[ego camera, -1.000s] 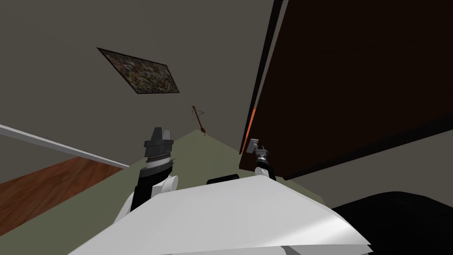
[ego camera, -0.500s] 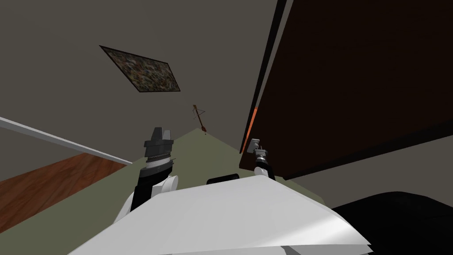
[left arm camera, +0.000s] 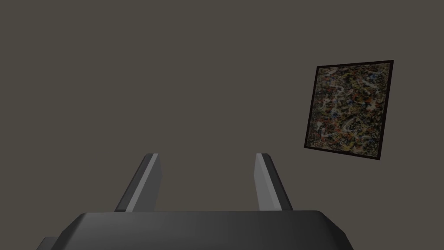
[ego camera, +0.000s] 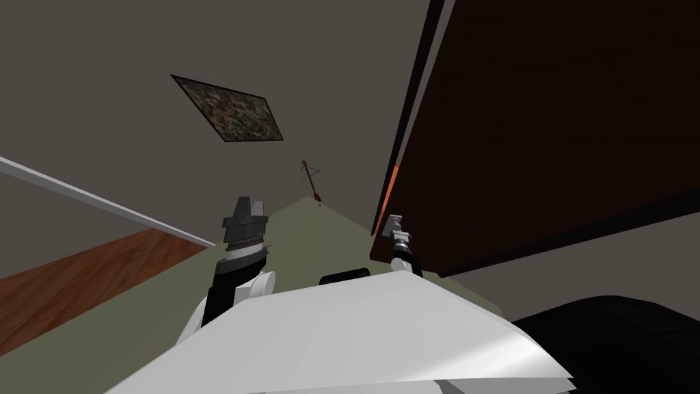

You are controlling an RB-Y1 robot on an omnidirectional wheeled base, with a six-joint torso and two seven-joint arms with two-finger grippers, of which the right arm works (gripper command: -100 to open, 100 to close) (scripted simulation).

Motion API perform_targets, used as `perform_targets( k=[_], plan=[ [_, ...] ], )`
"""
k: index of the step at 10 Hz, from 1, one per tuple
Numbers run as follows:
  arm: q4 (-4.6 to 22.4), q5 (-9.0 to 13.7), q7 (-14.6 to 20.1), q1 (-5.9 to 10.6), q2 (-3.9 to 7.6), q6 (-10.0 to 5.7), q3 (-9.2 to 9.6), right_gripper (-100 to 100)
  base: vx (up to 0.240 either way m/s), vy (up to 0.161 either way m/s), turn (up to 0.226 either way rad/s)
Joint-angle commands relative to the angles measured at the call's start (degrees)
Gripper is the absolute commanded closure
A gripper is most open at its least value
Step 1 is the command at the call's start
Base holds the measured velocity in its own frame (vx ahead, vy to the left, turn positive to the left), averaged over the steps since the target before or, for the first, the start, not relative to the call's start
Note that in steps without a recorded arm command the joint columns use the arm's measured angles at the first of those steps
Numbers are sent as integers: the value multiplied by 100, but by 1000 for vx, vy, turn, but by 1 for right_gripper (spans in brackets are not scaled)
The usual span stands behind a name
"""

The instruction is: Pull the door open

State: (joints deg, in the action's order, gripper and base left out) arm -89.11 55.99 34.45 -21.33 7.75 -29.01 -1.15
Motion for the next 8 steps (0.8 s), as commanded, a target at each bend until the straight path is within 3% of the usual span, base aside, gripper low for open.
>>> perform_targets(
  k=[1,4,6,7,8],
  plan=[
    [-194,126,234,6,-26,-6,175,-100,-95,-16,63],
    [-233,213,330,-13,-43,-1,203,-100,-50,-7,20],
    [-337,444,584,-64,-86,11,276,-100,-76,-11,54],
    [-337,444,584,-64,-86,11,276,-100,-81,2,15],
    [-243,459,605,-180,-38,-27,178,-100,-26,-25,-55]
  ],
)
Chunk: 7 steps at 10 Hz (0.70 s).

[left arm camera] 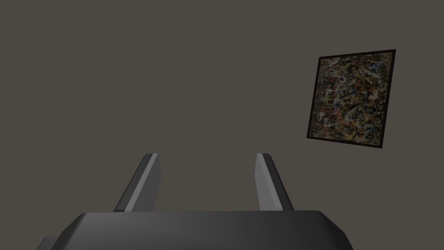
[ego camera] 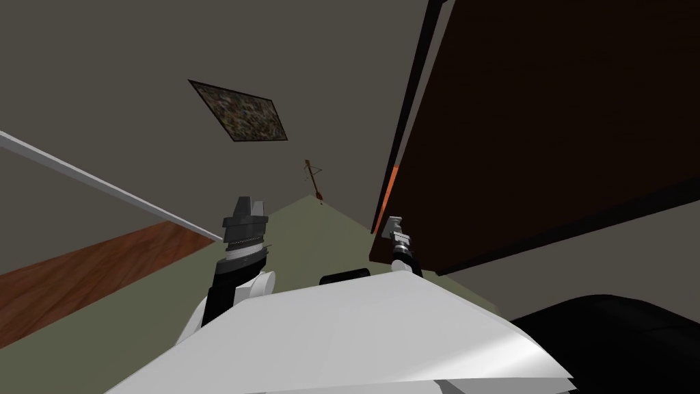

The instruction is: Pull the door open

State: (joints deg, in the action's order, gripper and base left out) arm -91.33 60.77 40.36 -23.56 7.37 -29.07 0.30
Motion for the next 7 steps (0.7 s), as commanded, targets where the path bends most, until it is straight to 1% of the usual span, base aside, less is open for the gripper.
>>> perform_targets(
  k=[1,2,4,5,7],
  plan=[
    [-161,119,-56,-111,29,132,-47,-100,24,-24,-104],
    [-232,171,-81,-161,41,190,-67,-100,51,17,-80],
    [-394,291,-138,-273,70,323,-114,-100,49,41,-31],
    [-394,291,-138,-273,70,323,-114,-100,36,19,5],
    [-566,418,-198,-392,101,464,-164,-100,33,27,-26]
  ],
)
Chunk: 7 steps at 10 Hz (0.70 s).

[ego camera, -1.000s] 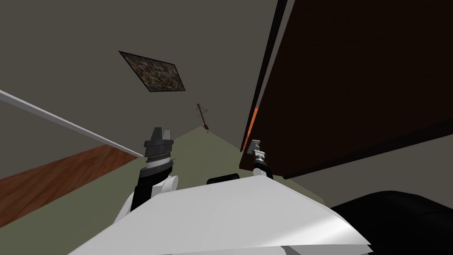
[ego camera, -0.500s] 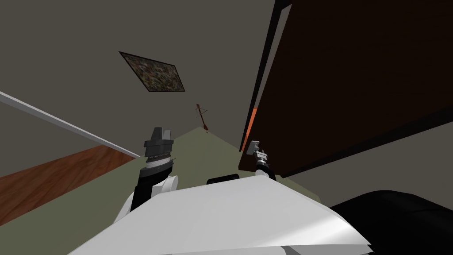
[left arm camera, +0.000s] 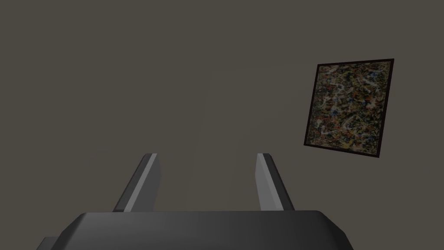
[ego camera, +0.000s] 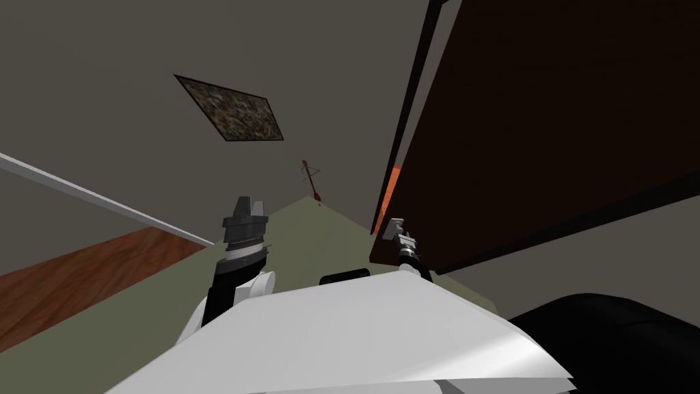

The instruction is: Pull the door open

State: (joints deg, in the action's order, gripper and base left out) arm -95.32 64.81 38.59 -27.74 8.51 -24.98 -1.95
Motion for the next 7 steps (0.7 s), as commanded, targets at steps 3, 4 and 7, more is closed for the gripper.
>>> perform_targets(
  k=[3,4,7],
  plan=[
    [-329,133,-77,-87,15,188,14,-100,31,15,-21],
    [-401,186,-102,-136,28,246,-7,-100,55,26,-40],
    [-462,231,-123,-178,39,296,-24,-100,15,7,-8]
  ],
)
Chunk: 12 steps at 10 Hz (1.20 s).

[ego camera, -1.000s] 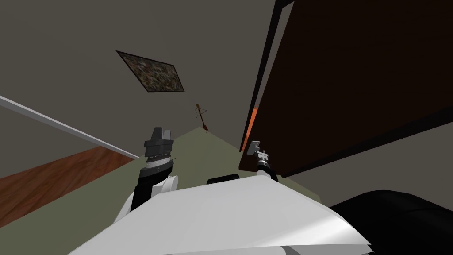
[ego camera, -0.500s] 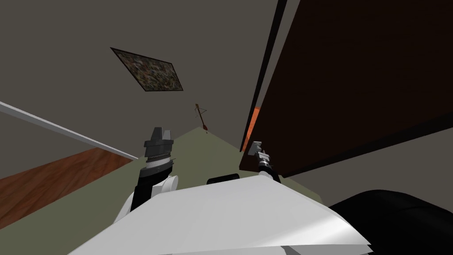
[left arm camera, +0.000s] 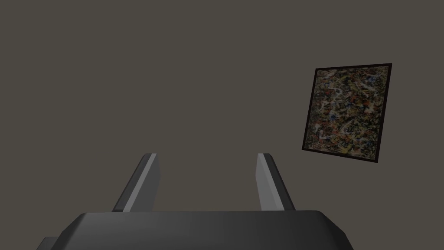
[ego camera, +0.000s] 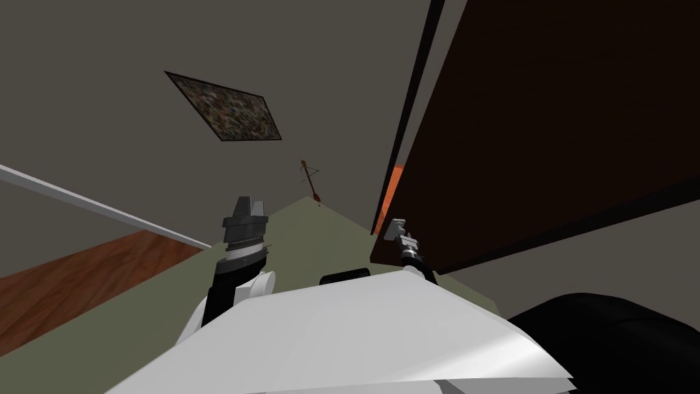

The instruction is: Pull the door open

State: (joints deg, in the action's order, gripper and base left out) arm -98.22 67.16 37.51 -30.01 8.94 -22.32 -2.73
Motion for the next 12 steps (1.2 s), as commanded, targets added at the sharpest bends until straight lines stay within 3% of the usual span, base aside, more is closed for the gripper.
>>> perform_targets(
  k=[1,3,4,9,10,12],
  plan=[
    [-172,-3,-16,48,-4,30,53,-100,17,3,2],
    [-119,36,-28,-105,-3,51,-6,-100,17,-9,-33],
    [-119,36,-28,-105,-3,51,-6,100,3,-22,21],
    [-119,36,-28,-105,-3,51,-6,100,-4,4,-2],
    [13,-43,57,8,35,-34,70,-100,-140,-32,158],
    [108,-128,140,142,69,-110,169,-100,-251,-10,104]
  ],
)
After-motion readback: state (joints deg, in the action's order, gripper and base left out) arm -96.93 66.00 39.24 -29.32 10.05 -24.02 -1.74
